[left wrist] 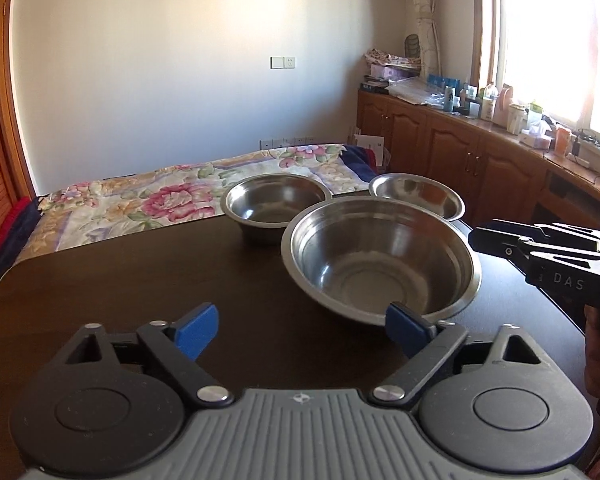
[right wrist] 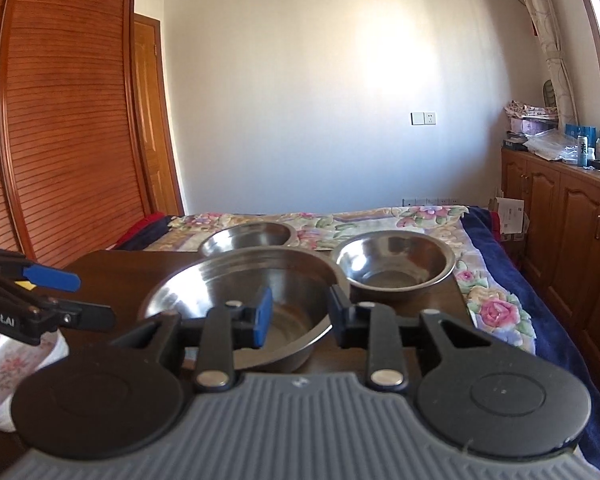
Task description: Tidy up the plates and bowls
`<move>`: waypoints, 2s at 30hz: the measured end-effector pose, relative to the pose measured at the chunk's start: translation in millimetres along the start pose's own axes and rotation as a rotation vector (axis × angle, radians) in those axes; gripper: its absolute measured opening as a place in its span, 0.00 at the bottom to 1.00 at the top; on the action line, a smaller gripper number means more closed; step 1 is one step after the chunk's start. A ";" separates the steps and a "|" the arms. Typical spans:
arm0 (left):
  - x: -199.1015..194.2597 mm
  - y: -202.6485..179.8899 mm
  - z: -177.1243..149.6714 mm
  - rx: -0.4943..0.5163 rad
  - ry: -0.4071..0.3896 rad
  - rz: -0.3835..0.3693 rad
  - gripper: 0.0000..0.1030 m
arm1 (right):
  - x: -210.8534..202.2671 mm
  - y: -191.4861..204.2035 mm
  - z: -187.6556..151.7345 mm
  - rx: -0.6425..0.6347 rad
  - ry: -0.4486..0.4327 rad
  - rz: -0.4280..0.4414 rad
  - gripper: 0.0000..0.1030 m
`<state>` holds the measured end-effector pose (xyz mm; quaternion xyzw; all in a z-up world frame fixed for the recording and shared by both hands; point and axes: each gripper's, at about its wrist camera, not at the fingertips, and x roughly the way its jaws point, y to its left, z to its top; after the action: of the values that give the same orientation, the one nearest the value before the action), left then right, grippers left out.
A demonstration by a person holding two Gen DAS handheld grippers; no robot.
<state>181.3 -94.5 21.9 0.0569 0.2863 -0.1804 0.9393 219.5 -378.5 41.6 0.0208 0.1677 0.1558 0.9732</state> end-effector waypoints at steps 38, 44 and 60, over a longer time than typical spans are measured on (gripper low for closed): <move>62.2 -3.0 12.1 -0.025 0.047 -0.003 0.24 | 40.3 -22.0 -5.7 0.055 0.108 0.070 0.33; 48.5 -1.7 7.6 -0.047 0.044 -0.015 0.24 | 29.6 -20.3 0.7 0.098 0.104 0.074 0.30; -11.3 4.2 -24.1 -0.086 0.006 -0.045 0.24 | -7.0 13.3 -21.5 0.163 0.100 0.047 0.29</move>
<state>161.8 -82.0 8.2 0.0106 0.2976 -0.1887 0.9358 202.1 -368.4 24.8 0.0961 0.2274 0.1650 0.9549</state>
